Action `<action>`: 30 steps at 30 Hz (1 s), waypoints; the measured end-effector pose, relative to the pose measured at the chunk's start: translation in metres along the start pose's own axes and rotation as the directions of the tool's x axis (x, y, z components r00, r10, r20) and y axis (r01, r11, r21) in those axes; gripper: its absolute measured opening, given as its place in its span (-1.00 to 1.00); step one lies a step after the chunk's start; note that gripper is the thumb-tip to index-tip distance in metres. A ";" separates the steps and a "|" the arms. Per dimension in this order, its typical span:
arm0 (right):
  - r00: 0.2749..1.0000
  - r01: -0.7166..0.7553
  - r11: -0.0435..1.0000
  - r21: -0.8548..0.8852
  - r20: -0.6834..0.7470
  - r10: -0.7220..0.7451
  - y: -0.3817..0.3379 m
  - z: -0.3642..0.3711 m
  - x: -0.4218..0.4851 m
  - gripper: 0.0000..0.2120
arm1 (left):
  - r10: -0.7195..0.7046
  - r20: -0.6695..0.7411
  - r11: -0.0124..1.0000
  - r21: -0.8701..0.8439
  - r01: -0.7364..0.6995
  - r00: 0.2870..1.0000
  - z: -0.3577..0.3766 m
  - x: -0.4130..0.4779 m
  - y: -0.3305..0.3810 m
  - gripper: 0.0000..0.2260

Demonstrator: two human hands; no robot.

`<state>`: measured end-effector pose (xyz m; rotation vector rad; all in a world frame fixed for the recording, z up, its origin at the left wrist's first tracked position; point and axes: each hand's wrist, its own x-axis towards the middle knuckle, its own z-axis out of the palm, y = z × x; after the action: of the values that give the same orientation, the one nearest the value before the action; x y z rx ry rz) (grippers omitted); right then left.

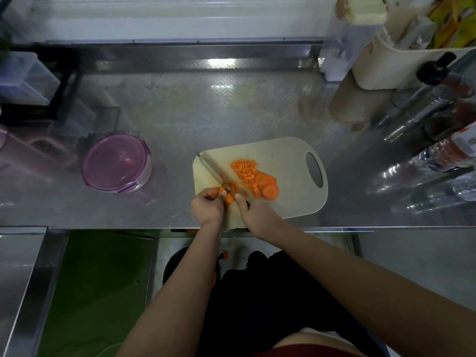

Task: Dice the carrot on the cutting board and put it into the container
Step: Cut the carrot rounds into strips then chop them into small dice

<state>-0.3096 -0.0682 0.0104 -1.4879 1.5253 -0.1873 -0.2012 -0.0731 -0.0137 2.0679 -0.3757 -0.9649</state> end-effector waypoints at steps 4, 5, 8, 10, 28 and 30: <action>1.000 -0.021 1.000 0.013 0.016 0.021 -0.005 -0.002 0.008 -0.43 | 0.010 0.000 1.000 -0.025 -0.010 1.000 0.000 -0.001 -0.002 -0.90; 0.999 -0.029 0.999 0.015 0.025 0.029 -0.005 -0.003 0.010 -0.41 | 0.013 -0.001 0.999 -0.032 -0.013 1.000 0.000 -0.002 -0.003 -0.90; 0.996 -0.063 0.998 0.017 0.061 0.062 -0.004 -0.009 0.014 -0.37 | 0.026 -0.016 0.999 -0.036 -0.027 1.000 0.000 -0.005 -0.005 -0.93; 0.996 -0.067 0.998 -0.005 0.062 0.067 -0.004 -0.012 0.018 -0.38 | 0.029 -0.024 0.999 -0.033 -0.030 0.999 0.000 -0.004 -0.006 -0.94; 0.992 0.008 0.999 -0.045 0.127 -0.002 0.000 -0.029 -0.008 -0.44 | -0.115 0.004 0.988 -0.106 0.114 0.993 -0.001 -0.005 0.002 -0.82; 0.991 0.010 0.999 -0.052 0.136 -0.003 0.000 -0.030 -0.011 -0.48 | -0.140 0.006 0.983 -0.122 0.140 0.990 -0.001 -0.005 0.004 -0.79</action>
<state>-0.3327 -0.0737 0.0312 -1.5160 1.4260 -0.0487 -0.2035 -0.0719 -0.0078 2.0044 -0.1668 -1.0425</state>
